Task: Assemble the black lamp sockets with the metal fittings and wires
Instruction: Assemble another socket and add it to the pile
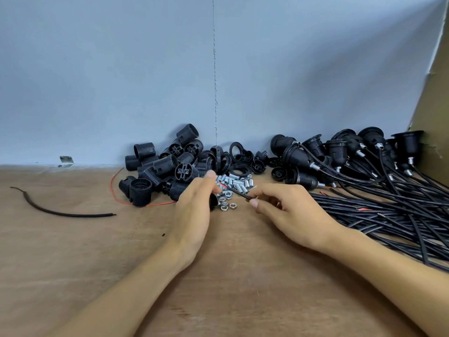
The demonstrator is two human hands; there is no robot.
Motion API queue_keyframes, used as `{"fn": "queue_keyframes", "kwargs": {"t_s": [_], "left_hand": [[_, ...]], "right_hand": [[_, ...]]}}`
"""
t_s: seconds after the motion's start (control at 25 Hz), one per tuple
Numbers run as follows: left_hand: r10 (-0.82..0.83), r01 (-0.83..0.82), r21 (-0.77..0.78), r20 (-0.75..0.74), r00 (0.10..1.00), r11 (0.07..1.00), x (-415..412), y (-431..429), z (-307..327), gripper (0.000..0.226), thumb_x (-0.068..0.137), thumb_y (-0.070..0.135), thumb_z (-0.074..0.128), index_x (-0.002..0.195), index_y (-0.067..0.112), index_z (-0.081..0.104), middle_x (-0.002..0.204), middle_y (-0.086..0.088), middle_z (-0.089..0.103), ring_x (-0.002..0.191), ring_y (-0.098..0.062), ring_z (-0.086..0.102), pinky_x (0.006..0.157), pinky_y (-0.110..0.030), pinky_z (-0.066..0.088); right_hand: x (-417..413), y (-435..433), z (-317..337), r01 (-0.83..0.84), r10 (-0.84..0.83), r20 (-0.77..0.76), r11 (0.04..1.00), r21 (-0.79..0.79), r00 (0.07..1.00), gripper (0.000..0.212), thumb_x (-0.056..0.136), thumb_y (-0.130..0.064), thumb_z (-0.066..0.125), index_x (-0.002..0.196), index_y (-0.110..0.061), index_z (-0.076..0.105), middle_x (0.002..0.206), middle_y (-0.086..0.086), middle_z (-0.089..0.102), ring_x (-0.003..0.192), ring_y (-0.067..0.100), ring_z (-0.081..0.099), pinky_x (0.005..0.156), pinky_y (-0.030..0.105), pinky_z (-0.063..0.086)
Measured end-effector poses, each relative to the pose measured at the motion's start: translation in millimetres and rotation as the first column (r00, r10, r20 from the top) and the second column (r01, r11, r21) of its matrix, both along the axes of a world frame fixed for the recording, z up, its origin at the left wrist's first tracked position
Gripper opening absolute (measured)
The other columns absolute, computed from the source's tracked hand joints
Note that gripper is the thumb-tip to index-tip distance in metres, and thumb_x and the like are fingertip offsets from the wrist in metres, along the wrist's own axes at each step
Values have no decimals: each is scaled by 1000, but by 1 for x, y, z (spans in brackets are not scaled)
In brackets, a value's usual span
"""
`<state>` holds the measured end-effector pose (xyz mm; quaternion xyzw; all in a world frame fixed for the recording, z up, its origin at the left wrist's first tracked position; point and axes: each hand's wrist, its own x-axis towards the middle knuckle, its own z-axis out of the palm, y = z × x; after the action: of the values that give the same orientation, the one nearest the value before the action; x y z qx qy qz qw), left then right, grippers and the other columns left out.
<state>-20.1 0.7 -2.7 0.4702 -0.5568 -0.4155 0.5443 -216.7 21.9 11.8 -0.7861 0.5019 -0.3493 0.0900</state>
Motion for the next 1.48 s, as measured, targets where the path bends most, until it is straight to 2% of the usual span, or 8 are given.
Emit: {"fn": "queue_keyframes", "kwargs": {"t_s": [0.16,0.56,0.88,1.0,1.12,1.16,1.32,1.48], "left_hand": [[-88,105,88,-171,981,991,4,-3,2,67,95,73,30,76,21,67,71,6,58,60,-10,40,57,-30,30],[-206,213,45,-115,972,976,4,-1,3,78,87,77,22,81,13,66,82,-10,58,72,-21,38,59,-31,29],[-184,183,44,21,983,982,2,0,1,65,80,80,37,75,23,67,75,11,61,65,-4,47,72,-35,32],[-143,142,37,12,990,989,2,1,1,54,77,76,50,76,25,68,72,20,59,61,5,48,70,-32,34],[-183,182,20,92,979,983,3,2,1,56,72,80,56,74,24,64,70,16,56,66,7,48,73,-29,37],[-210,212,0,125,970,977,2,3,0,53,74,78,58,75,26,67,73,9,61,70,7,51,75,-27,39],[-211,221,-97,109,971,970,0,7,-1,31,97,45,62,78,24,74,71,12,67,72,5,58,70,-14,40],[35,-34,13,-91,995,999,-1,2,0,40,101,36,57,68,19,71,58,9,57,57,-6,49,60,-26,37]], "right_hand": [[-1,3,3,-48,44,74,998,51,996,12,97,-26,63,93,-26,74,63,-18,58,56,2,47,55,12,34],[4,8,6,-96,96,7,985,143,995,21,97,-33,59,81,-29,71,61,-3,52,55,5,39,52,20,30],[4,7,8,-44,46,-12,986,161,999,23,98,-33,59,81,-28,73,54,-14,46,51,4,38,51,16,29],[2,5,16,-123,7,384,952,279,923,25,101,-30,56,85,-21,74,59,-9,44,46,7,30,44,18,25],[10,2,27,-408,-72,843,851,331,533,24,102,-25,52,92,-12,70,63,-4,46,41,6,26,38,18,21],[14,3,26,-434,-48,844,841,323,535,23,102,-24,53,91,-12,69,63,-5,49,41,6,29,38,18,22],[31,15,9,-312,143,440,887,340,886,10,100,-25,60,96,-17,65,72,2,69,48,6,49,46,19,41],[22,8,-1,-29,25,24,976,216,999,29,87,-30,74,112,-32,60,86,-15,68,76,-1,60,74,26,48]]}}
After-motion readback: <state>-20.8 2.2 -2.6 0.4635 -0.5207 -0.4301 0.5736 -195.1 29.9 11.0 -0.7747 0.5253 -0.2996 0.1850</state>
